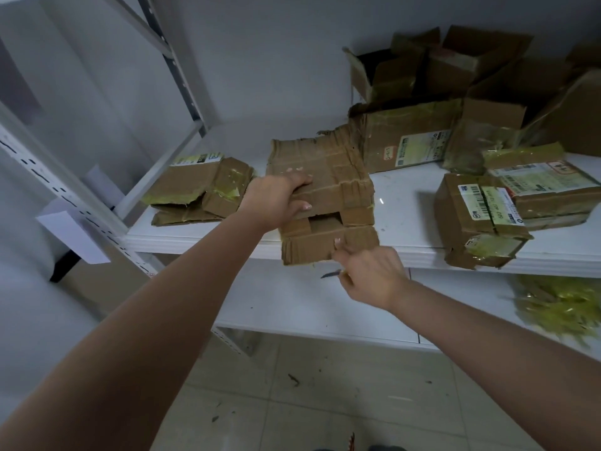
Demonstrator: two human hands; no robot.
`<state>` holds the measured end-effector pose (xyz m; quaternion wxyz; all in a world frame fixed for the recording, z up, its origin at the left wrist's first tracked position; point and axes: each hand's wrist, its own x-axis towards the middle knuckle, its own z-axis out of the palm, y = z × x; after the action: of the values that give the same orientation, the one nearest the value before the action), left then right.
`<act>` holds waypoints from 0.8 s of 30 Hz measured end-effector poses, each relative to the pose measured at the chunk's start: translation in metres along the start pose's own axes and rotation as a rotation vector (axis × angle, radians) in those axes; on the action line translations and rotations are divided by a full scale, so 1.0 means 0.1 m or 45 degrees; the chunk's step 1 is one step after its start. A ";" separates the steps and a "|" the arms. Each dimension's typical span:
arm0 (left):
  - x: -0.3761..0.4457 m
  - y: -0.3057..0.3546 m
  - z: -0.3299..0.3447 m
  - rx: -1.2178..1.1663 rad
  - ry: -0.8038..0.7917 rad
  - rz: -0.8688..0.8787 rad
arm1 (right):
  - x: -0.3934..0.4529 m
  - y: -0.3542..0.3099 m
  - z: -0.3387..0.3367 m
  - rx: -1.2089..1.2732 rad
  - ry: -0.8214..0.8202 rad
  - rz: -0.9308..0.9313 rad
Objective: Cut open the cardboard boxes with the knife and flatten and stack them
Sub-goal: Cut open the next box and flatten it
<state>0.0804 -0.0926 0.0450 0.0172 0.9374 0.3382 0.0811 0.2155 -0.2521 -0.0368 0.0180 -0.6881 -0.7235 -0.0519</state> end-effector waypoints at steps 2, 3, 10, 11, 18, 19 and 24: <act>-0.02 0.01 0.00 0.049 -0.007 0.000 | 0.01 0.07 -0.01 0.006 -0.028 0.051; -0.03 0.03 0.01 0.063 -0.027 -0.003 | 0.04 0.10 -0.04 0.027 -0.023 0.078; -0.09 0.23 0.32 0.539 0.093 -0.052 | 0.11 0.16 -0.12 0.226 0.644 0.319; -0.08 0.25 0.34 0.553 0.116 -0.067 | 0.12 0.19 -0.13 0.209 0.690 0.354; 0.01 0.17 0.15 0.319 -0.055 0.117 | 0.34 0.31 -0.25 0.084 0.435 0.448; 0.01 0.15 0.06 0.243 -0.124 0.127 | 0.37 0.31 -0.28 0.088 0.384 0.447; 0.03 0.04 -0.45 -0.363 -0.402 -0.034 | 0.44 0.52 -0.52 0.554 0.541 0.502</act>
<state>0.0780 -0.0951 0.0904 0.2035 0.9220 0.3289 -0.0199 0.2628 -0.2109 0.0222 0.3237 -0.7683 -0.5511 -0.0344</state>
